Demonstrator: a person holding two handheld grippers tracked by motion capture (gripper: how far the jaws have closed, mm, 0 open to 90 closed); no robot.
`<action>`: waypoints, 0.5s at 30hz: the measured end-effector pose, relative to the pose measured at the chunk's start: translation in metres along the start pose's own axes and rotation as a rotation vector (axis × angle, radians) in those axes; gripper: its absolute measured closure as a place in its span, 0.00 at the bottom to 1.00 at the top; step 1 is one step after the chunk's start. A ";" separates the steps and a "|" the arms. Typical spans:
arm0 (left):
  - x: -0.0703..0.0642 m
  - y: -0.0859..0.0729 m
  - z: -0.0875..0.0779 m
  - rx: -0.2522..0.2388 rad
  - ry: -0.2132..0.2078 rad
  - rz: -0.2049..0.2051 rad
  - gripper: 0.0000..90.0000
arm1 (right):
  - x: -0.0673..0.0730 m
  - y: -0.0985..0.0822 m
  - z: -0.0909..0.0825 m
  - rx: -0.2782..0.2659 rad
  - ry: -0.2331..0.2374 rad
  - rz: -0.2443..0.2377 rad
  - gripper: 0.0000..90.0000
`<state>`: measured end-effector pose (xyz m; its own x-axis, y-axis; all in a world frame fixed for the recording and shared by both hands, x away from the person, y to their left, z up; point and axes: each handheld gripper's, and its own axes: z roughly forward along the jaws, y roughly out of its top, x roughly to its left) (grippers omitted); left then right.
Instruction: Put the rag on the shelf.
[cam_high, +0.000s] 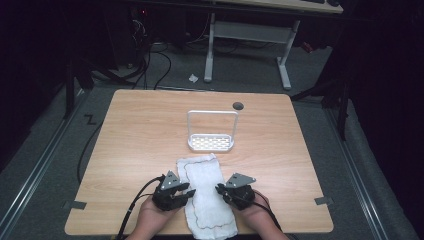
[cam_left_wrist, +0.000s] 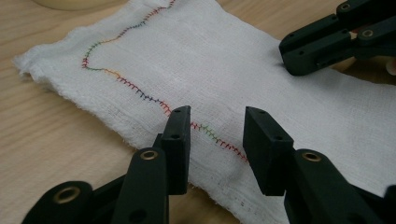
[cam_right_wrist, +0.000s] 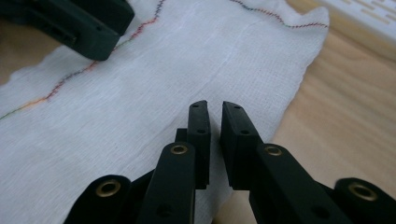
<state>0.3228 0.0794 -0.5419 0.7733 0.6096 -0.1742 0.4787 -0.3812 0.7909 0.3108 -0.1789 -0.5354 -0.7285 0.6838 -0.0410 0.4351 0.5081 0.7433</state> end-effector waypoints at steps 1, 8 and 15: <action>-0.002 -0.001 0.000 0.003 -0.020 0.000 0.68 | 0.003 -0.005 -0.005 -0.002 0.012 0.001 0.91; -0.002 0.008 -0.008 -0.029 0.060 0.015 0.56 | 0.012 -0.020 -0.031 -0.047 0.032 0.021 0.82; 0.036 0.037 0.011 -0.054 0.177 -0.095 0.52 | -0.007 -0.022 -0.028 -0.069 -0.029 0.076 0.76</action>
<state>0.3733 0.0795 -0.5258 0.6380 0.7557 -0.1478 0.5196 -0.2808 0.8070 0.2917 -0.2100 -0.5330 -0.6785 0.7346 -0.0015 0.4505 0.4176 0.7891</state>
